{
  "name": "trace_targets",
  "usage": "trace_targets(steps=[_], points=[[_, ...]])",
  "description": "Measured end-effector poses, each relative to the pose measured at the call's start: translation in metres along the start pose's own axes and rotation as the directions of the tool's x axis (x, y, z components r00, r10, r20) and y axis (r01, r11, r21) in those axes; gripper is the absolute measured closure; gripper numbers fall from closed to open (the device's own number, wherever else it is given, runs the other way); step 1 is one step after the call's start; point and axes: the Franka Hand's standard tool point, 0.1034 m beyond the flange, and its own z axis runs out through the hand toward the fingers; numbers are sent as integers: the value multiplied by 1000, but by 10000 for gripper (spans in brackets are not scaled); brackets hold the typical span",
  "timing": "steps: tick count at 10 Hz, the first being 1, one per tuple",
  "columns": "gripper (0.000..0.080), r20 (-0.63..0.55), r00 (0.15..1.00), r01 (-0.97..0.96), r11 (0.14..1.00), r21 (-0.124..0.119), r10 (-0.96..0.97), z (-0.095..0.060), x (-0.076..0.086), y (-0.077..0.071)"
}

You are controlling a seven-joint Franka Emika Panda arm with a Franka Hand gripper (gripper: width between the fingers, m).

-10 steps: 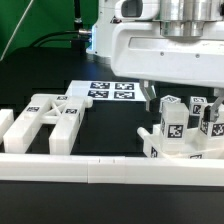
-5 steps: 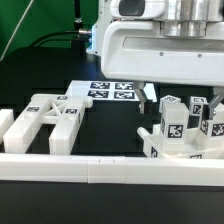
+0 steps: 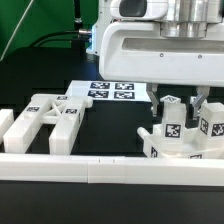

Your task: Assemble chair

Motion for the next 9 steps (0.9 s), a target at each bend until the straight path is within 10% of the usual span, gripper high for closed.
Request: trace_targets(steps=[4, 9], points=[[516, 1, 983, -184, 983, -2, 184, 0, 0, 3], [515, 18, 750, -661, 750, -23, 662, 1, -3, 9]])
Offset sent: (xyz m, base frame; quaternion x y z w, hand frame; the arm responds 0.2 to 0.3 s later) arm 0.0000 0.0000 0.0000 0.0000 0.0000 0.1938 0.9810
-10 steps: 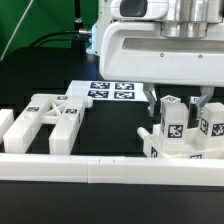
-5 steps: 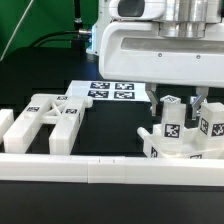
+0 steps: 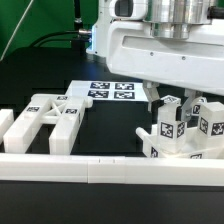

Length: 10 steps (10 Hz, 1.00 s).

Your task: Assemble chair

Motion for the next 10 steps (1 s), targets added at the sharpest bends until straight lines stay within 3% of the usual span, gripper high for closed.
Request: trace_targets(steps=[5, 7, 9, 10], points=[[515, 19, 904, -427, 904, -33, 427, 1, -3, 2], [515, 19, 910, -413, 910, -32, 414, 1, -3, 2], [236, 20, 923, -383, 923, -30, 384, 0, -4, 0], [177, 20, 957, -288, 957, -28, 288, -1, -5, -2]])
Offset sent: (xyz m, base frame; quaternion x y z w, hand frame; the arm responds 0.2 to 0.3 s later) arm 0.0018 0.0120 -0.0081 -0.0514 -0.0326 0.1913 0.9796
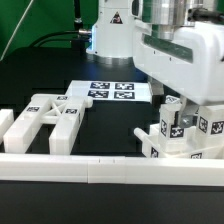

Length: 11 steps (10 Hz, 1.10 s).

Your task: Assemble chair

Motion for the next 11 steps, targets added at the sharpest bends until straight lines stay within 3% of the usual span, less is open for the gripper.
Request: trace_targets(steps=[3, 6, 8, 10, 11], points=[[155, -6, 975, 223, 975, 11, -223, -3, -8, -7], [151, 3, 972, 235, 972, 6, -235, -2, -5, -6], [151, 11, 962, 272, 962, 22, -272, -6, -1, -7], [151, 120, 956, 271, 963, -2, -269, -10, 10, 4], [151, 128, 957, 262, 965, -4, -260, -12, 13, 2]])
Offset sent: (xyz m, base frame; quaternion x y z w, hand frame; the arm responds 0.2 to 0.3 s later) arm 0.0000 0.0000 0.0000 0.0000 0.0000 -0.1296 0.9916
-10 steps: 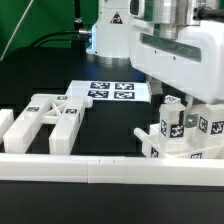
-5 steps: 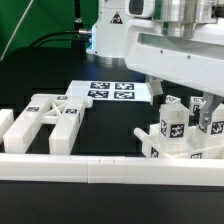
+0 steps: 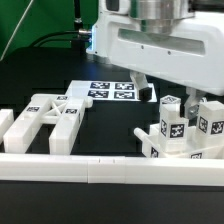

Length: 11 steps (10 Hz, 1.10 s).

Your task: Assemble chair

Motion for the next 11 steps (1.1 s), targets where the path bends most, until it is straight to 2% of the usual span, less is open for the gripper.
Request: trace_targets(steps=[1, 3, 6, 8, 11], points=[[151, -10, 1000, 16, 1000, 9, -16, 2, -3, -4], [151, -13, 999, 33, 999, 11, -33, 2, -3, -5], [151, -18, 978, 206, 979, 7, -206, 1, -1, -4], [151, -24, 946, 325, 946, -1, -325, 3, -7, -8], [151, -30, 859, 511, 860, 2, -510, 7, -17, -15]])
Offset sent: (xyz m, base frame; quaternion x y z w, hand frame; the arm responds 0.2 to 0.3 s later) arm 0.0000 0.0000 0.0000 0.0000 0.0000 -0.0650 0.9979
